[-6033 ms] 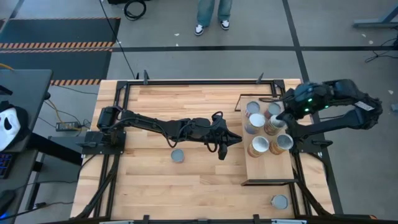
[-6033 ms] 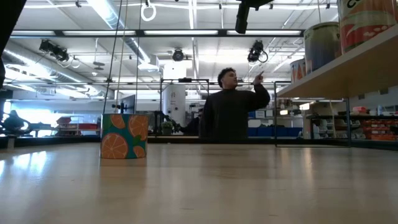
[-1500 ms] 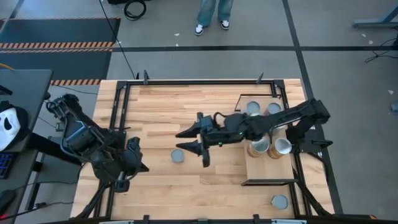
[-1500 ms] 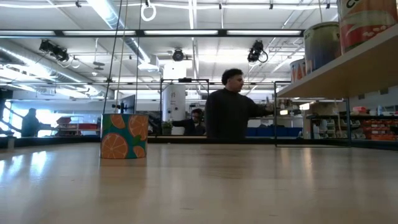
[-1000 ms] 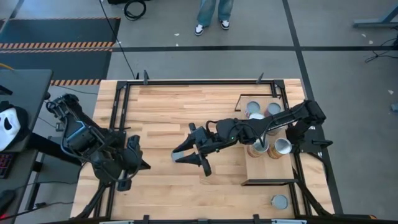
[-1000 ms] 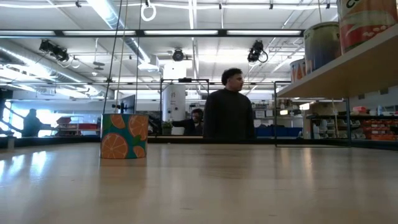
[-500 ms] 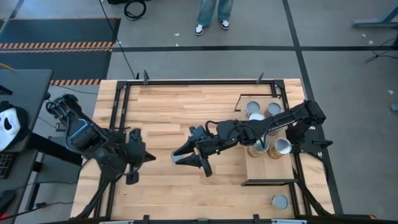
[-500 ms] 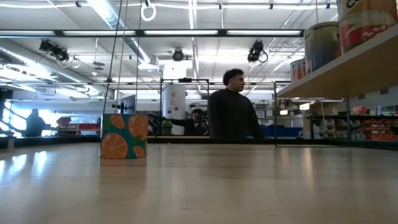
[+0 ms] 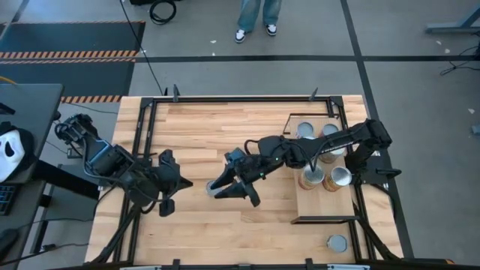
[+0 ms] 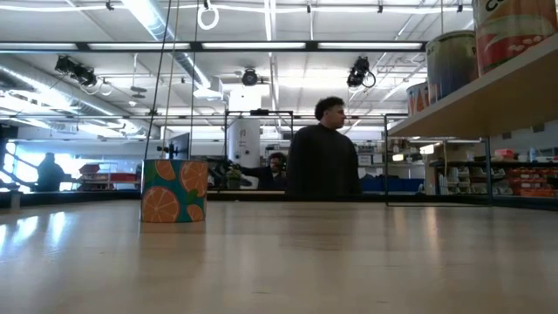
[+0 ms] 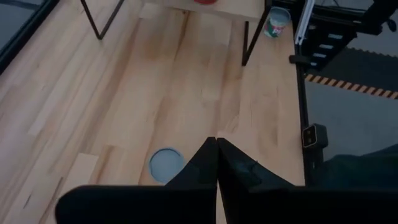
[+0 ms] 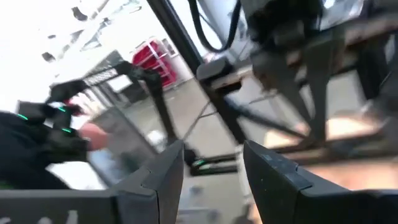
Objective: Pick and place cans onto a shelf
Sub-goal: Put the small canned oranges on the shelf
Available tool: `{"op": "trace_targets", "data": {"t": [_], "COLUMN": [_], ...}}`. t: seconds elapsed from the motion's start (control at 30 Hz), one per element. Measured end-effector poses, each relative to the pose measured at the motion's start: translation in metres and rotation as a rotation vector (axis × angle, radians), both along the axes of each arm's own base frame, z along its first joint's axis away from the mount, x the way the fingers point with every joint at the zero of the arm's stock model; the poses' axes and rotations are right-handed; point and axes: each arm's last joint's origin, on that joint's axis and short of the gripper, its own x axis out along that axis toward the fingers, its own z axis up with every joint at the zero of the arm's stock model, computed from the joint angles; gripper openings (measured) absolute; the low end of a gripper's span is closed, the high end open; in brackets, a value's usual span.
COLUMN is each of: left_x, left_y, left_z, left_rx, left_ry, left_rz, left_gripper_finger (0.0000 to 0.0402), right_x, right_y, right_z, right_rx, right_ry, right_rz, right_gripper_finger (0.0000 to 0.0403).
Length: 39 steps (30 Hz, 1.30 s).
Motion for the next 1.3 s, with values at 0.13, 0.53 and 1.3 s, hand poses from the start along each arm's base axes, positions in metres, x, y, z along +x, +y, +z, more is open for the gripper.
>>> {"op": "trace_targets", "data": {"t": [0.13,0.53,1.3], "left_x": [0.0,-0.004,-0.003], "left_y": [0.0,0.003,0.002], "left_z": [0.0,-0.004,-0.004], "left_rx": [-0.032,-0.016,-0.057], "left_ry": [-0.003,0.046,0.039], "left_rz": [0.026,0.047,0.083], "left_gripper_finger": [0.0009,0.0009,0.0009], "right_x": [0.0,0.007,0.034], "right_y": [-0.003,-0.045,-0.007], "right_z": [-0.008,-0.015,-0.118], "right_rx": [0.183,0.225,-0.677], "right_ry": [0.198,0.273,0.386], "right_rz": [0.039,-0.168,-0.141], "right_gripper_finger": [0.0174,0.0174,0.0334]}}
